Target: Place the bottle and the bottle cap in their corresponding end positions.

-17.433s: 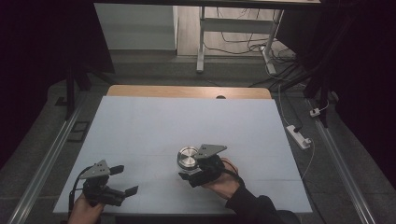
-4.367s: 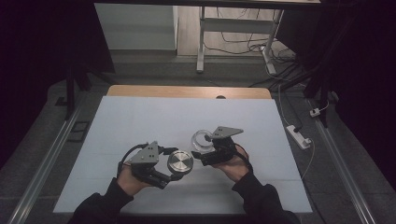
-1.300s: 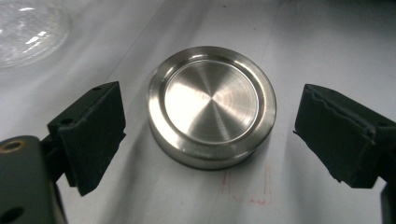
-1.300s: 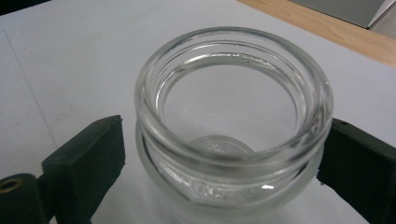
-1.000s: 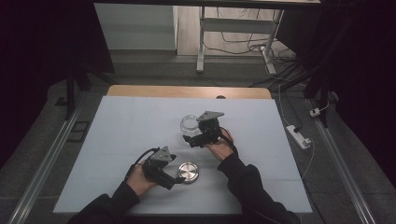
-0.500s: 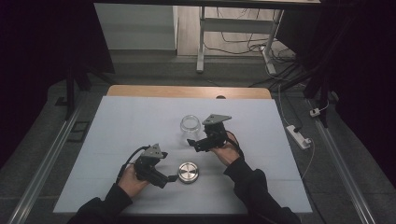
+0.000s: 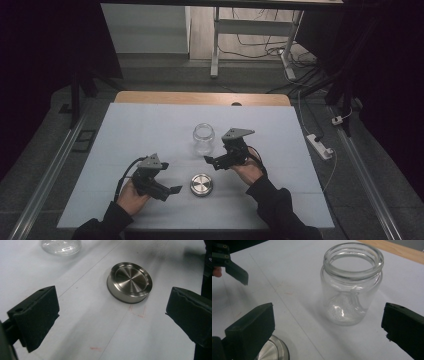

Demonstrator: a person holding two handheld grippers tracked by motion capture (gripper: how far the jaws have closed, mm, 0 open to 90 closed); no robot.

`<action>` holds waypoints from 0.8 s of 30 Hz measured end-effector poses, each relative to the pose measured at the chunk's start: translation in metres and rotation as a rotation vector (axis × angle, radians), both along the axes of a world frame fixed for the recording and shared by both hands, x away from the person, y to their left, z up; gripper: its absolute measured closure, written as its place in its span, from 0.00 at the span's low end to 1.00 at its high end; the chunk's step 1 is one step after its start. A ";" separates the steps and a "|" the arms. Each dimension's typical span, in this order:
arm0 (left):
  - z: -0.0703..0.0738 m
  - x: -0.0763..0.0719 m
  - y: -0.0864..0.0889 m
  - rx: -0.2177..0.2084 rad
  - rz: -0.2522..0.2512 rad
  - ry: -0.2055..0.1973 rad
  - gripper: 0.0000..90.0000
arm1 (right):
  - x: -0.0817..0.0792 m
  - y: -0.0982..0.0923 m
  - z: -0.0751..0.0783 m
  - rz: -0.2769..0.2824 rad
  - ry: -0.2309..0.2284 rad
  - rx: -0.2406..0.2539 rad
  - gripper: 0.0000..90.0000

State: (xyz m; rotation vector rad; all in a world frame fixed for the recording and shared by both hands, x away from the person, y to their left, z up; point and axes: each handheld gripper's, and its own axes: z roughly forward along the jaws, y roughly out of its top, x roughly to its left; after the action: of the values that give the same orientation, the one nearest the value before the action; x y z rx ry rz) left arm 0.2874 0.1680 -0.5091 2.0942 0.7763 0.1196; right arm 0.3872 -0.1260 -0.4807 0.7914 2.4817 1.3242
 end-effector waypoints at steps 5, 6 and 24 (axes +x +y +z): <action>0.001 -0.005 0.008 0.012 0.030 -0.002 0.00 | -0.006 -0.005 -0.001 0.003 0.011 0.004 0.00; 0.001 -0.006 0.009 0.016 0.031 -0.002 0.00 | -0.008 -0.006 -0.001 0.004 0.013 0.005 0.00; 0.006 -0.029 0.035 0.002 0.089 0.020 0.00 | -0.047 -0.050 0.004 -0.036 -0.001 0.011 0.00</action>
State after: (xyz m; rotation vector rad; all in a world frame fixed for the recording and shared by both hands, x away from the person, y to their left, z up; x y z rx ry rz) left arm 0.2582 0.2034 -0.5028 2.0657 0.8816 0.1478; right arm 0.3404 -0.1761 -0.4765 0.8335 2.4501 1.3276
